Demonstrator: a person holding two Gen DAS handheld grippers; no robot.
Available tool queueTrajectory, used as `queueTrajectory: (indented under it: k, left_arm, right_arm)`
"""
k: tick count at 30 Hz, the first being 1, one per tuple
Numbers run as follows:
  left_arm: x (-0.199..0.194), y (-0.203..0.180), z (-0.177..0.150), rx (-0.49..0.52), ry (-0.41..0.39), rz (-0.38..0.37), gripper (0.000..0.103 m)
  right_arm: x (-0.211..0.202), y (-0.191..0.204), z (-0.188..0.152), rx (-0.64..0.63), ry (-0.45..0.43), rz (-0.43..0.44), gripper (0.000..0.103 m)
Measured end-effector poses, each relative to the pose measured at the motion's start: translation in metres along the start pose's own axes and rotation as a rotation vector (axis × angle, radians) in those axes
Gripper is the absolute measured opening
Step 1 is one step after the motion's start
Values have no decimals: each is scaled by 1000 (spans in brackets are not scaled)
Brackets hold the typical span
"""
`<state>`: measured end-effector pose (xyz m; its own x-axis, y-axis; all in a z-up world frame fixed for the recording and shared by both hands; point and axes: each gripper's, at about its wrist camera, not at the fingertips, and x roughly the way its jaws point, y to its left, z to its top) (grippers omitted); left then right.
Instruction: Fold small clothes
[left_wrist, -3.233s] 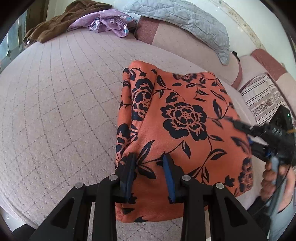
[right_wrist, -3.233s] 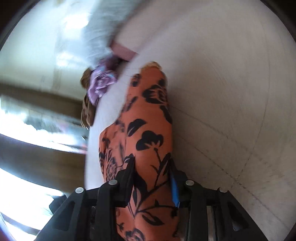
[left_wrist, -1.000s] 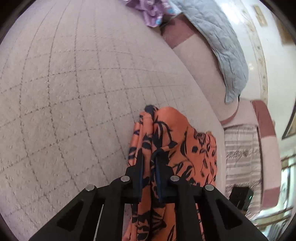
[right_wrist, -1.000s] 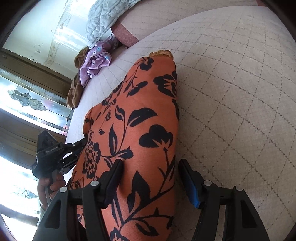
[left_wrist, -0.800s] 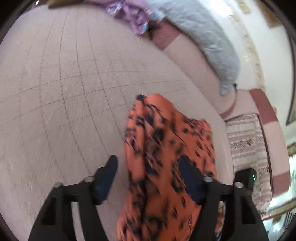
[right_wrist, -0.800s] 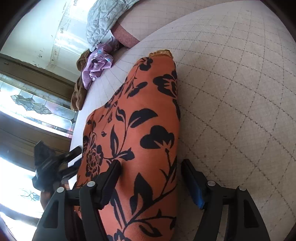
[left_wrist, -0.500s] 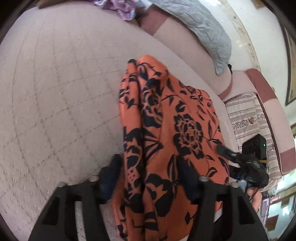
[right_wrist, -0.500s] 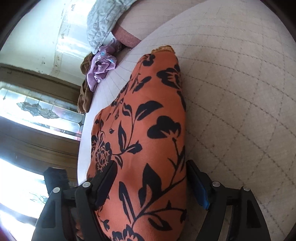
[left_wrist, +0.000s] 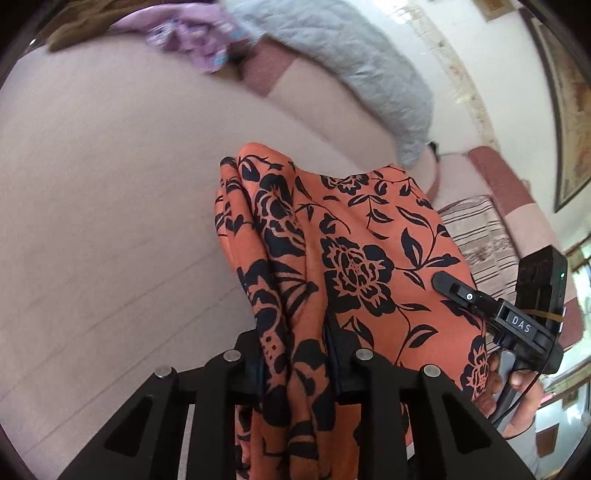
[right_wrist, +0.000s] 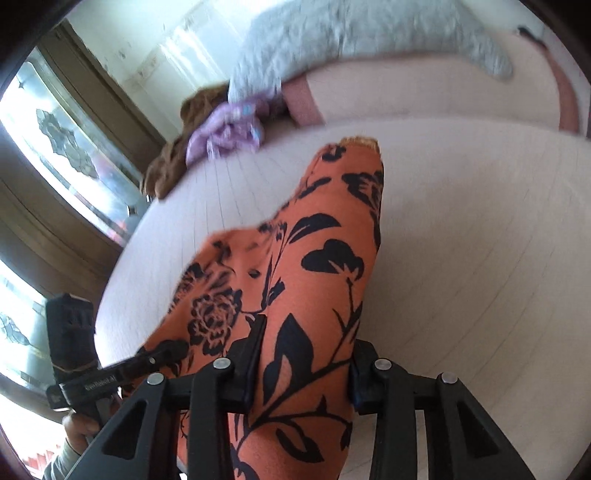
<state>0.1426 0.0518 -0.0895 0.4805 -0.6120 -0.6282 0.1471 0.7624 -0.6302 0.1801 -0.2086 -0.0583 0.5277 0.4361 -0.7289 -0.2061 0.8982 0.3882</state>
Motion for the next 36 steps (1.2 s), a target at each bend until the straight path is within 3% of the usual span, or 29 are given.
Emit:
queueTrajectory:
  k: [4, 6, 7, 8, 9, 10, 11, 13, 16, 19, 21, 22, 23, 24, 26, 27, 29, 30, 33, 35, 36]
  left_arm:
    - [31, -43, 23, 89, -21, -8, 27]
    - [55, -55, 28, 107, 1, 16, 33]
    - [75, -54, 28, 93, 45, 56, 41]
    - [90, -51, 26, 80, 97, 99, 47]
    - [101, -45, 22, 70, 146, 146, 47]
    - [108, -41, 17, 62, 173, 172, 47]
    - [104, -38, 13, 56, 157, 152, 47]
    - [87, -39, 7, 75, 104, 170, 52]
    - [62, -48, 0, 116, 49, 173, 52]
    - [57, -57, -7, 156, 28, 189, 54]
    - [67, -54, -13, 189, 62, 230, 55]
    - [80, -49, -12, 187, 96, 282, 55]
    - [86, -45, -15, 176, 113, 287, 57]
    - [85, -42, -15, 162, 119, 286, 58]
    - [73, -46, -15, 148, 97, 300, 60]
    - [64, -50, -16, 163, 71, 304, 61]
    - [48, -57, -18, 215, 2, 310, 75]
    - [46, -58, -19, 230, -8, 319, 76]
    - [73, -48, -27, 232, 132, 361, 76]
    - [73, -44, -32, 211, 132, 360, 74]
    - [66, -44, -34, 210, 119, 361, 74]
  right_arm:
    - [-35, -38, 21, 35, -95, -19, 39]
    - [-41, -62, 25, 79, -122, -17, 40]
    - [-38, -83, 24, 121, -115, -3, 44]
    - [-31, -102, 22, 167, -94, -1, 56]
    - [-24, -117, 19, 205, -74, -20, 63]
    - [-16, -145, 9, 285, -48, -100, 63]
    - [-15, -160, 1, 330, -31, -143, 63]
    - [-22, -173, -13, 358, -50, -146, 63]
    - [-48, -155, -25, 291, -117, -149, 63]
    - [-70, -120, -25, 212, -181, -89, 63]
    - [-73, -97, -24, 173, -193, -7, 77]
    - [-68, -86, -26, 172, -186, 48, 82]
    - [-60, -83, -29, 179, -162, 95, 89]
    - [-42, -83, -34, 187, -100, 108, 89]
    - [-7, -98, -48, 266, 53, 31, 86]
    - [-7, -100, -51, 293, 52, 27, 87]
    - [-27, -88, -51, 274, -20, 32, 87]
    - [-36, -80, -48, 243, -42, 24, 87]
    - [-46, -75, -35, 217, -63, 25, 87]
    - [-41, -89, -34, 267, -43, 50, 89]
    - [-28, -99, -36, 307, 17, 54, 88]
